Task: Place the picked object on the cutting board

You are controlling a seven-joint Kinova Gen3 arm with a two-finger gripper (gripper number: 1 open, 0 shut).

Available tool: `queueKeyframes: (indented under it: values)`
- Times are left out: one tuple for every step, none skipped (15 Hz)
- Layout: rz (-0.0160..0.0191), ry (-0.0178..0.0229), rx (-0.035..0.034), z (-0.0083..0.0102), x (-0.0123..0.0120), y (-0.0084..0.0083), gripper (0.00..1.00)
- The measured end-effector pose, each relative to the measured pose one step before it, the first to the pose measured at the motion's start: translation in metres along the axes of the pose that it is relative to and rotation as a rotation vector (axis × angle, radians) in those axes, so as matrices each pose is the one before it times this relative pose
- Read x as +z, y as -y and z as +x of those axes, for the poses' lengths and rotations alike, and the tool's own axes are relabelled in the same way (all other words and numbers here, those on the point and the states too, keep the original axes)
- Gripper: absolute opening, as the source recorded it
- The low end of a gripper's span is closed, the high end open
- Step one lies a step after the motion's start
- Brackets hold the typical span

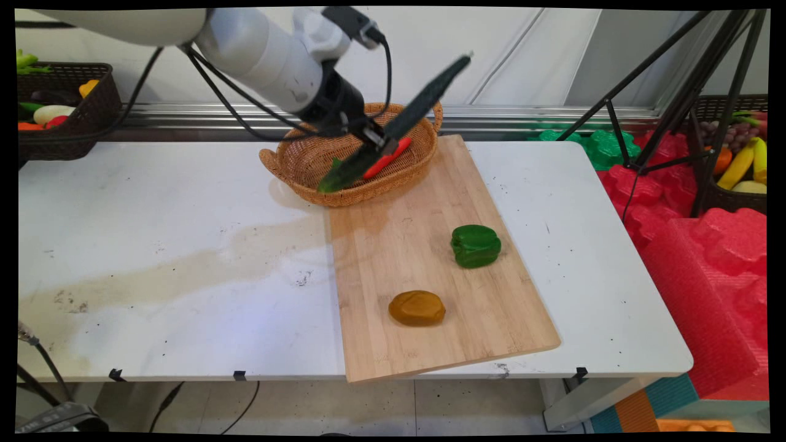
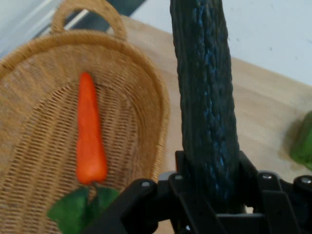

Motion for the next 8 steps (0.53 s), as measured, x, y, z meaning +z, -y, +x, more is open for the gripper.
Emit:
queueKeyframes:
  values:
    - [-0.00597, 0.01801, 0.00512, -0.00284, 0.00355, -0.00631, 0.0]
    - [-0.00307, 0.01285, 0.00366, -0.00166, 0.00324, -0.00386, 0.0]
    - [-0.00407, 0.01899, 0.00399, -0.00246, 0.00506, -0.00511, 0.0]
    - [-0.00353, 0.02241, 0.00257, -0.00259, 0.00706, -0.00491, 0.0]
    - [-0.00298, 0.02104, 0.00325, -0.00209, 0.00763, -0.00409, 0.0]
    - [-0.00277, 0.01759, 0.00271, -0.0015, 0.00721, -0.00288, 0.0]
    - [-0.0014, 0.01152, 0.00197, -0.00083, 0.00519, -0.00161, 0.0]
    - [-0.00197, 0.01725, 0.00267, -0.00121, 0.00791, -0.00195, 0.0]
